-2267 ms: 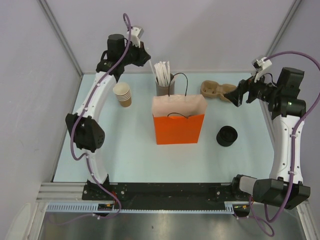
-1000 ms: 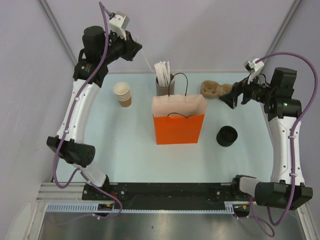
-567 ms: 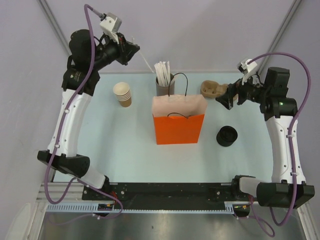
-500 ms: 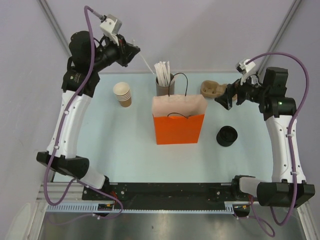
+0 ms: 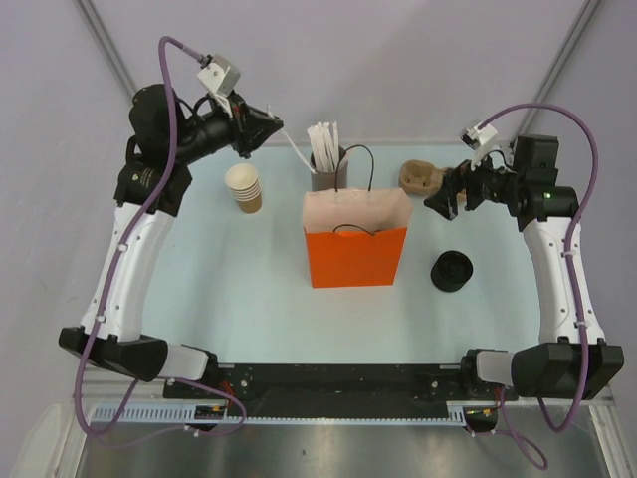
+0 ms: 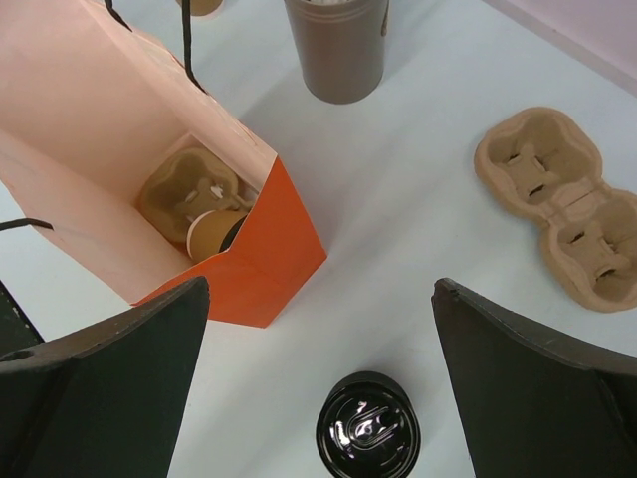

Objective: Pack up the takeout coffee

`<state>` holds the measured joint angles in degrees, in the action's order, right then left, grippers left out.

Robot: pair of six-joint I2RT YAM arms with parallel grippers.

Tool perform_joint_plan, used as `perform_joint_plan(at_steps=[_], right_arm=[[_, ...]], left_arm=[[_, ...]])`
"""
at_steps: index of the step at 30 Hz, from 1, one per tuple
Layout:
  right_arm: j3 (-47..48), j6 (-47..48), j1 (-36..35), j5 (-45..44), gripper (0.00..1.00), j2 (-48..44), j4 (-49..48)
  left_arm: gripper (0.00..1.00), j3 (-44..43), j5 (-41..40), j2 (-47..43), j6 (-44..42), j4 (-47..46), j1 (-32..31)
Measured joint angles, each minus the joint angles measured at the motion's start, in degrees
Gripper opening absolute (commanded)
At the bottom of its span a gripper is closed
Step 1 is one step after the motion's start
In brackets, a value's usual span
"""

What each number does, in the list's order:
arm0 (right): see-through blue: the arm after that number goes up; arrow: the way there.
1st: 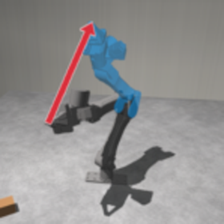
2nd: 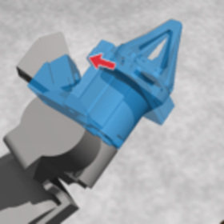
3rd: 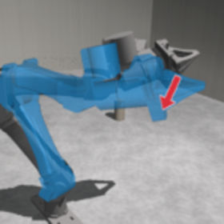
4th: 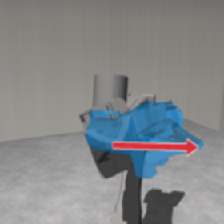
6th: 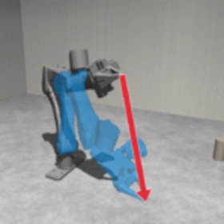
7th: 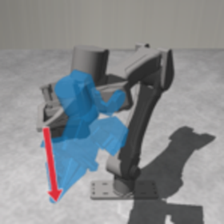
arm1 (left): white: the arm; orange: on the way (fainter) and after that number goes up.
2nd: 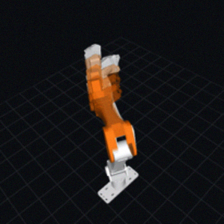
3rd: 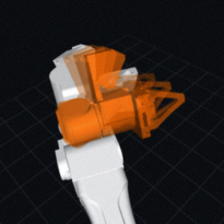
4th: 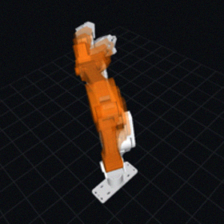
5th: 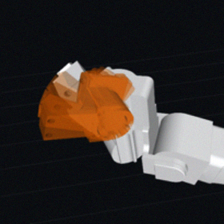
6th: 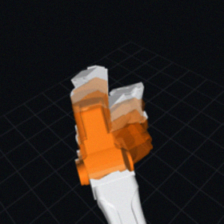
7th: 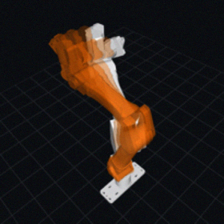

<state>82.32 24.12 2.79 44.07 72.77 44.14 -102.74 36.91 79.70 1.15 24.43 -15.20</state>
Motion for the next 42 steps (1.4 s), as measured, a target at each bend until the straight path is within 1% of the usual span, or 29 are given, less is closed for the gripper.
perform_joint_plan(at_steps=[6, 22, 29, 37, 42], right_arm=[[-0.9, 0.1, 0.0, -0.2, 1.00, 0.1, 0.2], [-1.2, 0.1, 0.1, -0.6, 1.00, 0.9, 0.1], [-1.6, 0.1, 0.5, -1.0, 1.00, 1.0, 0.2], [-2.5, 0.1, 1.8, -1.1, 1.00, 1.0, 0.2], [-2.8, 0.1, 2.3, -1.1, 1.00, 1.0, 0.2]], left_arm=[[0.16, 1.5, 3.9, -2.6, 0.8, -1.9, 0.0], [0.16, 12.9, 11.5, -6.3, 1.3, -6.6, -2.1], [0.15, 18.6, 10.6, -8.9, -0.3, -9.9, -5.0], [0.15, 24.3, 6.2, -9.1, -2.5, -15.0, -7.1], [0.16, 26.5, 3.8, -9.1, -4.2, -18.0, -8.1]])
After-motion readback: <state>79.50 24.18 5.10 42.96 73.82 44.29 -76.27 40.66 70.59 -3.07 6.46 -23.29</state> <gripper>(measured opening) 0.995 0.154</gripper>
